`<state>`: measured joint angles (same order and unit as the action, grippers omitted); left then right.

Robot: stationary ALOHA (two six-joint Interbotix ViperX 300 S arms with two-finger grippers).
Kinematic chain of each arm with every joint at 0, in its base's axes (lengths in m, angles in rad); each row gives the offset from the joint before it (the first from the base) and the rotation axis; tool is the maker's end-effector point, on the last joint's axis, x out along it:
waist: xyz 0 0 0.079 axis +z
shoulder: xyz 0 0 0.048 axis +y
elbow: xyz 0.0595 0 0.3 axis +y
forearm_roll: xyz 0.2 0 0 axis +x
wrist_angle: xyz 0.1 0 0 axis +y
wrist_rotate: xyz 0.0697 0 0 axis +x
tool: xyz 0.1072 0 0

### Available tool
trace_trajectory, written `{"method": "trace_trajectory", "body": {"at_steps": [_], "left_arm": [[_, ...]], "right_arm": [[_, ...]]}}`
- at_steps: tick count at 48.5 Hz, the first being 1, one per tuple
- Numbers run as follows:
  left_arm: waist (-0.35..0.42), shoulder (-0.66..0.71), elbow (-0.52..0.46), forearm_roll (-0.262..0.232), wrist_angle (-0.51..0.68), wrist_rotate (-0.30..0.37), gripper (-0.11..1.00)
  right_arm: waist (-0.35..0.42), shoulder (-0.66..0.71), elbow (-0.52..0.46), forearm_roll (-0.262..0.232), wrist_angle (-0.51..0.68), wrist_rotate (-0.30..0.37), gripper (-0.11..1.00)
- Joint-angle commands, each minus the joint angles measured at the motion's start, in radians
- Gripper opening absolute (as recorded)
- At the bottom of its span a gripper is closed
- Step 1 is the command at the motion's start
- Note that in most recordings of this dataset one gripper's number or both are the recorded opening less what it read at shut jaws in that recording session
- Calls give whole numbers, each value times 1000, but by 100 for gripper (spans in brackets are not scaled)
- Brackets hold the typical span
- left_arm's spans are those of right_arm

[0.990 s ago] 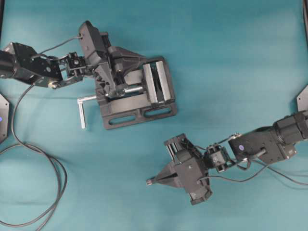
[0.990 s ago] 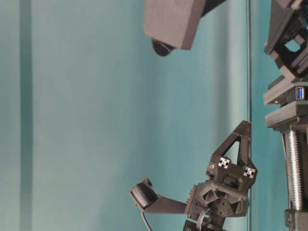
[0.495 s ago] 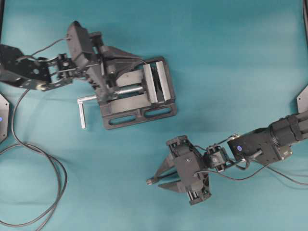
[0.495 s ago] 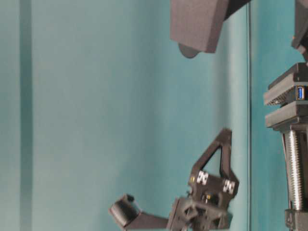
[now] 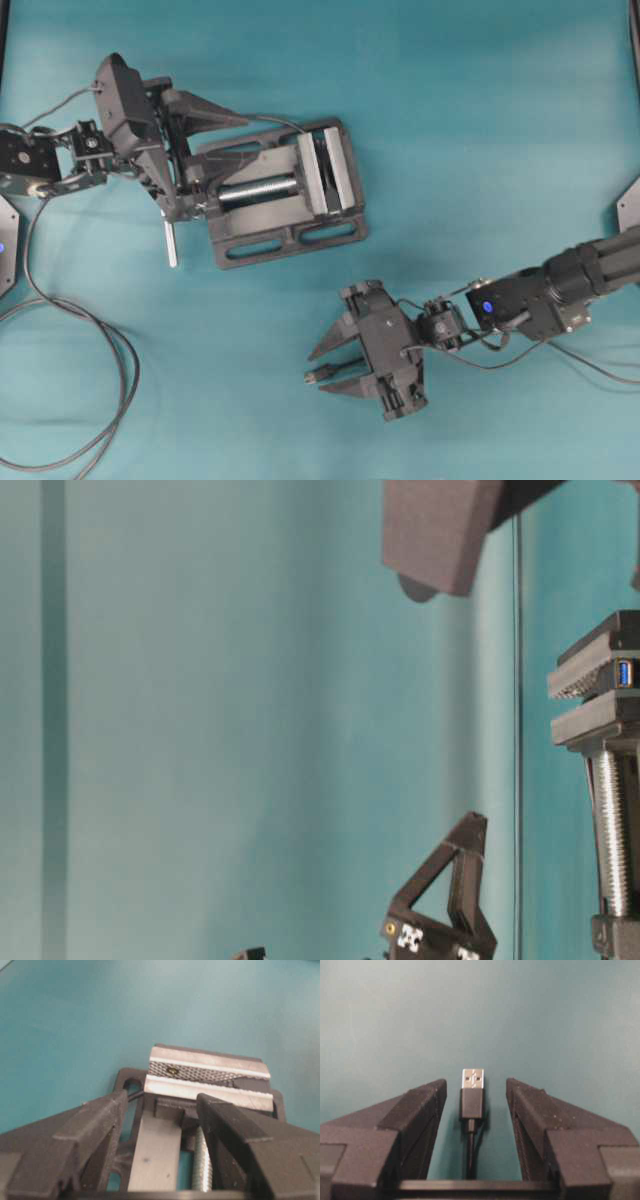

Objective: Insert the USB cable into the fixed female connector.
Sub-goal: 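Retract the left gripper away from the vise toward the left edge, then carry the held USB plug with the right gripper toward the vise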

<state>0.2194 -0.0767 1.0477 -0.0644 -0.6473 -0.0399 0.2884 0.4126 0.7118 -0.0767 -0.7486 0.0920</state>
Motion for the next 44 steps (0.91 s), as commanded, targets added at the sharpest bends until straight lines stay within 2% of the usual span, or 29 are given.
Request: {"method": "trace_trajectory", "body": {"at_steps": [1,14,33,44], "left_arm": [[-12,-26,2,-2,-5,5,71],[-29,-106,49,-2,-3,5,70],[-29,-287,166,-14,-2,2,70],[-28,-342,183,-12,48,2,70]], "right_arm": [[-2,-3,-29,6,-14,-2,53],[2,0,-12,5,3,-2,52],[2,3,11,-3,-11,-6,32],[14,11,21,-5,-23,-6,32]]}}
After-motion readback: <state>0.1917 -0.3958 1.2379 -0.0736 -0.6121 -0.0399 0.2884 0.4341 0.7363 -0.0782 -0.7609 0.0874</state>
